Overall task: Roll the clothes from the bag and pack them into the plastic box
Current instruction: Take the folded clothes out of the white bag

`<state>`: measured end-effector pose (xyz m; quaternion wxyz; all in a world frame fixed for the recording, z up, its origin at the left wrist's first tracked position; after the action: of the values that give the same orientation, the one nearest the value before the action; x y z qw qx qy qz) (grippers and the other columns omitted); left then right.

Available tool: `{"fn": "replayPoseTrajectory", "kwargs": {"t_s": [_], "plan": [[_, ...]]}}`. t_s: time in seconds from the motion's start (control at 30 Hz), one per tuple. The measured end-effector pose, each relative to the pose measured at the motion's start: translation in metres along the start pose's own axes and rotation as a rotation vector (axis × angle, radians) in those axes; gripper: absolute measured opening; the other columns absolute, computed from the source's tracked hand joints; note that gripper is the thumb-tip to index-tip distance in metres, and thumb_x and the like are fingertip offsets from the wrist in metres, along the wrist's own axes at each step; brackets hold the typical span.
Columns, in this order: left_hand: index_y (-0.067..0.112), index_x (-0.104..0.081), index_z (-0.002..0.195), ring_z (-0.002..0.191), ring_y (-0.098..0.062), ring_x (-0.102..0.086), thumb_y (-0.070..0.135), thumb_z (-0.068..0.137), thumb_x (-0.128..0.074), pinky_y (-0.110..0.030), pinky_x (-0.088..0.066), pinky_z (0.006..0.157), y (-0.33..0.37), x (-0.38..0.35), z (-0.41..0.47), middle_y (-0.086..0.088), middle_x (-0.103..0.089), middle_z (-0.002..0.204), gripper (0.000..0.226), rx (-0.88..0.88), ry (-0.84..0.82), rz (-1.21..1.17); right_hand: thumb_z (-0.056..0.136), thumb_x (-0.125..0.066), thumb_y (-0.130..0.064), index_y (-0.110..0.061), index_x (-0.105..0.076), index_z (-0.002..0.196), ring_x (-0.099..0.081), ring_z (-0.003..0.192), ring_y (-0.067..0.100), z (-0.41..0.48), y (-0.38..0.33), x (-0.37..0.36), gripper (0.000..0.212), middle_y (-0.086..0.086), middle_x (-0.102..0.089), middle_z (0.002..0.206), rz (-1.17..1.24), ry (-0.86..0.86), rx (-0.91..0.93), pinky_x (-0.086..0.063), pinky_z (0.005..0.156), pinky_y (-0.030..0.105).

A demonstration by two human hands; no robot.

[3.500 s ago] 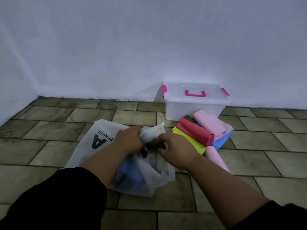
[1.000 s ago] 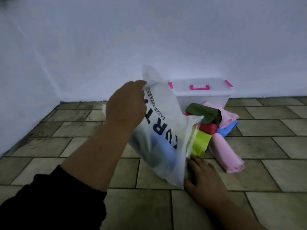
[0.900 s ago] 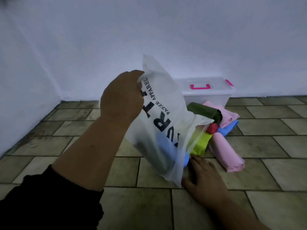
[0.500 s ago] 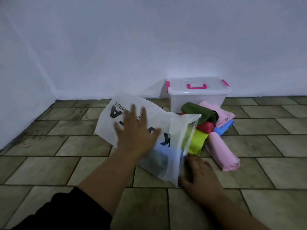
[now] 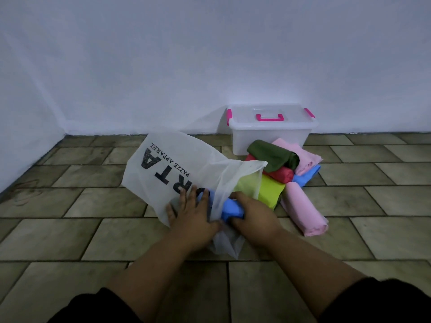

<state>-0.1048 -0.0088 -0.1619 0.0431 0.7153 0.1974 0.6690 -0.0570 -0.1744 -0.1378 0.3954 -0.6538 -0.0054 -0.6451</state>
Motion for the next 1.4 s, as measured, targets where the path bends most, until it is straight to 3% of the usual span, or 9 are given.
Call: {"fn": "replayPoseTrajectory", "kwargs": {"t_s": [0.27, 0.5, 0.63, 0.73, 0.83, 0.93, 1.1, 1.2, 1.4], "plan": [[0.032, 0.009, 0.148, 0.139, -0.025, 0.030, 0.063, 0.084, -0.042, -0.058, 0.016, 0.107, -0.004, 0.007, 0.013, 0.003, 0.024, 0.156, 0.087, 0.093, 0.014, -0.026, 0.063, -0.080, -0.012, -0.027, -0.059, 0.110, -0.061, 0.084, 0.020, -0.085, 0.060, 0.057, 0.054, -0.002, -0.066, 0.101, -0.055, 0.420, -0.116, -0.040, 0.069, 0.026], [0.030, 0.012, 0.148, 0.137, -0.027, 0.034, 0.055, 0.087, -0.043, -0.059, 0.019, 0.106, 0.012, 0.004, 0.016, 0.001, 0.026, 0.155, 0.086, 0.068, 0.015, -0.052, 0.056, -0.078, -0.039, -0.024, -0.064, 0.102, -0.061, 0.089, 0.027, -0.095, 0.053, 0.048, 0.050, 0.002, -0.063, 0.100, -0.459, 0.238, -0.198, -0.042, 0.078, 0.039], [0.031, 0.010, 0.149, 0.137, -0.023, 0.035, 0.054, 0.087, -0.046, -0.055, 0.022, 0.105, 0.007, 0.003, 0.007, 0.004, 0.026, 0.155, 0.087, 0.033, 0.053, -0.095, 0.073, -0.071, -0.033, -0.022, -0.063, 0.102, -0.056, 0.095, 0.019, -0.063, 0.023, 0.052, 0.032, -0.003, -0.061, 0.102, -0.189, 0.231, -0.015, -0.043, 0.079, 0.031], [0.033, 0.013, 0.147, 0.135, -0.019, 0.037, 0.053, 0.086, -0.048, -0.052, 0.024, 0.104, -0.002, 0.002, -0.003, 0.006, 0.029, 0.154, 0.089, -0.006, 0.081, -0.140, 0.082, -0.065, -0.017, -0.021, -0.065, 0.105, -0.057, 0.084, 0.010, -0.021, -0.010, 0.036, 0.024, -0.005, -0.064, 0.097, 0.099, -0.022, -0.002, -0.036, 0.072, 0.017], [0.036, 0.015, 0.146, 0.136, -0.016, 0.036, 0.048, 0.086, -0.052, -0.052, 0.020, 0.108, -0.010, 0.001, -0.011, 0.006, 0.029, 0.154, 0.091, -0.023, 0.127, -0.224, 0.084, -0.062, -0.014, -0.019, -0.060, 0.117, -0.061, 0.098, 0.016, 0.012, -0.030, 0.009, 0.034, -0.002, -0.066, 0.114, 0.143, -0.287, -0.052, -0.045, 0.084, 0.022], [0.044, 0.017, 0.140, 0.138, -0.015, 0.032, 0.056, 0.083, -0.050, -0.050, 0.017, 0.110, -0.012, 0.002, -0.016, 0.008, 0.027, 0.154, 0.089, -0.016, 0.161, -0.382, 0.077, -0.067, -0.014, -0.014, -0.058, 0.113, -0.061, 0.096, 0.021, 0.024, -0.041, -0.008, 0.038, 0.004, -0.066, 0.106, 0.169, -0.418, -0.024, -0.043, 0.073, 0.023], [0.044, 0.016, 0.136, 0.141, -0.017, 0.026, 0.057, 0.078, -0.041, -0.046, 0.012, 0.114, -0.011, 0.008, -0.017, 0.010, 0.019, 0.156, 0.082, 0.008, 0.208, -0.581, 0.077, -0.066, -0.029, -0.019, -0.057, 0.108, -0.060, 0.090, 0.019, 0.023, -0.045, -0.023, 0.033, 0.002, -0.067, 0.102, 0.162, -0.390, -0.045, -0.047, 0.078, 0.030], [0.033, 0.008, 0.145, 0.142, -0.018, 0.021, 0.031, 0.095, -0.049, -0.045, 0.009, 0.116, -0.011, 0.010, -0.012, 0.007, 0.012, 0.158, 0.076, 0.020, 0.230, -0.656, 0.078, -0.063, -0.026, -0.022, -0.055, 0.108, -0.060, 0.088, 0.018, 0.021, -0.043, -0.025, 0.031, -0.001, -0.066, 0.096, 0.257, -0.335, -0.072, -0.049, 0.079, 0.033], [0.028, 0.005, 0.148, 0.142, -0.023, 0.023, 0.024, 0.095, -0.048, -0.042, 0.008, 0.117, 0.000, 0.001, -0.009, 0.005, 0.014, 0.158, 0.075, -0.032, 0.166, -0.439, 0.076, -0.063, -0.012, -0.024, -0.053, 0.116, -0.061, 0.083, 0.013, 0.017, -0.024, -0.016, 0.042, -0.007, -0.063, 0.090, 0.399, -0.122, -0.209, -0.051, 0.070, 0.024]]}}
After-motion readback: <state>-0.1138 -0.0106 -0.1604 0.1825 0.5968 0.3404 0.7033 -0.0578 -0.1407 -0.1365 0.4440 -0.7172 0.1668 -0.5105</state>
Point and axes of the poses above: each hand's wrist, its own z-axis towards the middle knuckle, its own x-axis out of the back of the hand, y = z × x, the point moved 2 cm from there along z, towards the middle knuckle
